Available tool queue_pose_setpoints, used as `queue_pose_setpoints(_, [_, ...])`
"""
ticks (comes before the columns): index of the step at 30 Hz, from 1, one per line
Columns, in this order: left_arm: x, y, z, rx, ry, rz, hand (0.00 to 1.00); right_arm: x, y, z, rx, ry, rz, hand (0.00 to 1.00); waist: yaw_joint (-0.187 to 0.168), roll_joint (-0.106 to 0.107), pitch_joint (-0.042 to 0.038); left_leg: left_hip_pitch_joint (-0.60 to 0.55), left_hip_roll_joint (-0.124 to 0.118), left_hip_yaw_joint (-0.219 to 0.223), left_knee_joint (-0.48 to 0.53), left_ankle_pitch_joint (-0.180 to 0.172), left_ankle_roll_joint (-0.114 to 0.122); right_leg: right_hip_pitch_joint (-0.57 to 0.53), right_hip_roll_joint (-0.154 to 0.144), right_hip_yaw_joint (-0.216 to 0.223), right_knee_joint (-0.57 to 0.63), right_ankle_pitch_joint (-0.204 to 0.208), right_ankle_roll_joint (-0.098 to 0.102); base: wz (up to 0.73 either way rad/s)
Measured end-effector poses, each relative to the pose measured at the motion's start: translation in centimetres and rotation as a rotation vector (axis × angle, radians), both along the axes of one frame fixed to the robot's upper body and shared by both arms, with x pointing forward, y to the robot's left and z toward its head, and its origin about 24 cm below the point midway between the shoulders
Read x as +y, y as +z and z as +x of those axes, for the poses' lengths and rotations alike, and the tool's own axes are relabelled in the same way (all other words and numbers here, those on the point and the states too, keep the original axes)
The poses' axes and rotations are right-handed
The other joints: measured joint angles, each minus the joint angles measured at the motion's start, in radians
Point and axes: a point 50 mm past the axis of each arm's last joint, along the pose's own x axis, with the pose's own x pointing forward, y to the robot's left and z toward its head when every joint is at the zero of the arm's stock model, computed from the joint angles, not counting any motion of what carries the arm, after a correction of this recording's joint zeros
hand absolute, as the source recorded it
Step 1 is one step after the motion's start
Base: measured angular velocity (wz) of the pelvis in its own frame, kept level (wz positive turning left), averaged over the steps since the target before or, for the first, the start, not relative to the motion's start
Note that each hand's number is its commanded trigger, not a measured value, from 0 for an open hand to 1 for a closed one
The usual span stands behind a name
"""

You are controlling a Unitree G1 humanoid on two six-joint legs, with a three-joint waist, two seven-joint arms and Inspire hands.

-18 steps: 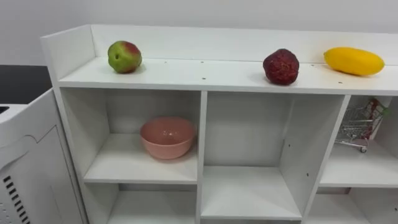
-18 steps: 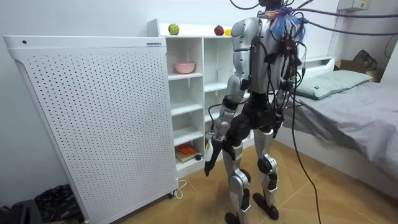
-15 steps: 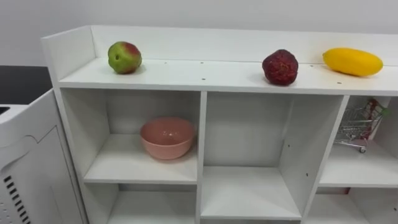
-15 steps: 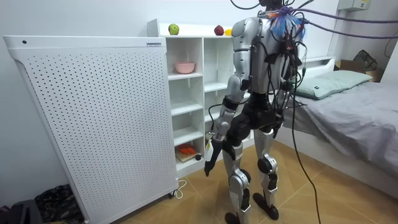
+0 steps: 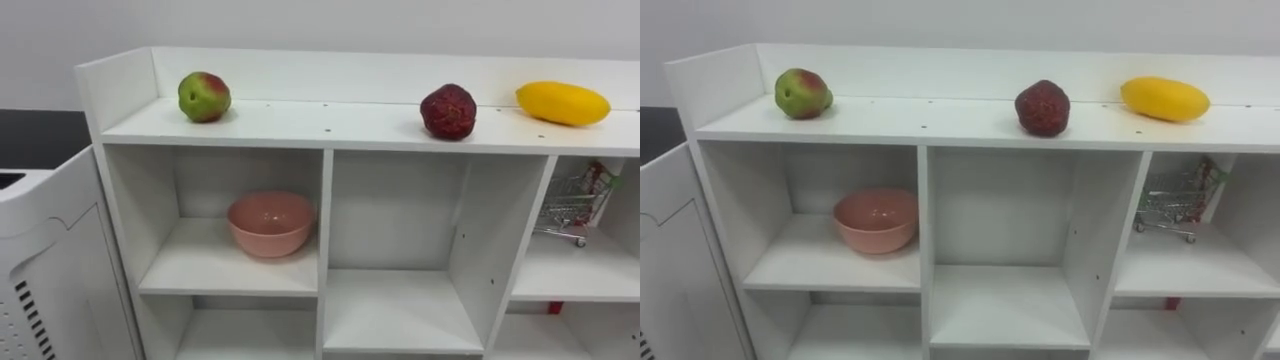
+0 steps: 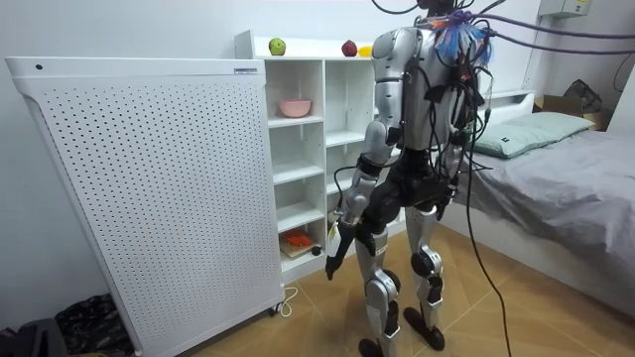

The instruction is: Arrange fruit in the closet

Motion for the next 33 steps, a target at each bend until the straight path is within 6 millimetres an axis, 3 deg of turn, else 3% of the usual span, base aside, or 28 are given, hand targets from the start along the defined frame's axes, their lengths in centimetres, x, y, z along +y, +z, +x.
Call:
queue_pose_setpoints(3, [0.1,0.0,0.1,-0.014,0.008,0.006,0.0,-0.8,0.4,1.4,-0.06,-0.06,-0.056,0.0,-0.003,-0.004,-0.0027,0.002,0.0,0.001,0.0,0.0,0.0,-0.001,0.0,0.0,0.003,0.0,0.0,0.0])
queue_pose_setpoints(6, [0.4,0.1,0.2,-0.035,0.025,0.011,0.0,-2.1,1.9,5.1,-0.224,-0.126,-0.14,0.0,-0.005,-0.003,0.0006,0.007,0.0,0.004,0.0,0.0,0.001,-0.001,-0.001,0.004,0.003,0.0,0.0,-0.05])
queue_pose_setpoints(8, [0.5,0.2,0.6,-0.062,0.023,0.018,0.0,-3.2,4.7,9.5,-0.427,-0.137,-0.236,0.0,-0.006,-0.003,0.0024,0.007,-0.001,0.006,0.001,0.0,0.001,-0.004,0.0,0.01,0.007,0.0,0.001,-0.04])
queue_pose_setpoints(9, [0.6,0.3,0.7,-0.069,0.021,0.018,0.0,-3.3,5.7,10.6,-0.489,-0.136,-0.259,0.0,-0.005,-0.001,0.0036,0.008,-0.001,0.007,0.001,0.0,0.001,-0.005,0.001,0.015,0.007,0.0,0.001,-0.08])
queue_pose_setpoints(10, [0.7,0.3,0.9,-0.084,0.017,0.026,0.0,-3.6,7.8,12.8,-0.622,-0.137,-0.303,0.0,-0.005,0.005,0.0071,0.008,0.0,0.007,-0.002,0.0,0.001,-0.007,0.004,0.026,0.005,0.0,0.0,-0.06])
queue_pose_setpoints(11, [0.8,0.5,1.2,-0.105,0.014,0.037,0.0,-3.7,9.9,14.4,-0.738,-0.135,-0.351,0.0,-0.002,-0.001,0.0038,0.008,0.0,0.007,-0.006,0.0,0.001,-0.007,0.005,0.029,0.007,0.0,0.0,-0.04])
queue_pose_setpoints(12, [0.9,0.5,1.4,-0.114,0.012,0.04,0.0,-3.7,10.9,15.1,-0.786,-0.128,-0.377,0.0,0.001,0.0,0.0041,0.007,0.0,0.007,-0.007,0.0,0.001,-0.009,0.005,0.029,0.009,0.0,0.0,-0.04])
queue_pose_setpoints(14, [0.9,0.6,1.4,-0.137,0.009,0.052,0.0,-3.3,14.8,17.2,-0.97,-0.104,-0.448,0.0,0.007,0.005,0.005,0.007,0.0,0.015,-0.012,0.0,0.001,-0.018,0.005,0.033,0.012,0.0,0.0,-0.09])
queue_pose_setpoints(17, [1.0,0.8,1.7,-0.165,0.016,0.071,0.0,-2.8,18.7,18.5,-1.148,-0.116,-0.488,0.0,0.007,0.005,0.0041,-0.006,0.001,0.03,-0.012,0.0,0.001,-0.039,0.005,0.048,0.016,0.0,0.0,-0.18])
queue_pose_setpoints(24, [0.8,0.7,1.4,-0.166,0.002,0.067,0.0,-1.8,23.9,20.1,-1.37,-0.101,-0.568,0.0,0.001,0.001,0.0,-0.005,0.002,0.034,-0.012,0.0,0.001,-0.039,0.006,0.054,0.02,0.001,0.0,-0.07])
queue_pose_setpoints(26, [0.7,0.7,1.3,-0.164,0.003,0.062,0.0,-1.3,25.9,20.8,-1.455,-0.071,-0.606,0.0,0.005,0.009,-0.0052,-0.006,0.002,0.034,-0.012,0.0,0.001,-0.045,0.006,0.054,0.019,0.001,0.0,-0.06])
queue_pose_setpoints(29, [0.9,0.7,1.2,-0.157,-0.001,0.06,0.0,-0.3,27.5,21.6,-1.527,-0.027,-0.613,0.0,0.007,0.013,-0.0091,0.001,0.004,0.034,-0.012,0.0,0.001,-0.044,0.009,0.054,0.021,0.001,0.0,-0.05])
queue_pose_setpoints(33, [0.9,0.7,1.2,-0.157,-0.001,0.061,0.0,0.4,29.5,22.2,-1.611,0.009,-0.612,0.0,0.022,0.01,-0.0071,0.0,0.007,0.031,-0.013,0.0,0.001,-0.042,0.01,0.047,0.029,0.001,-0.001,0.0])
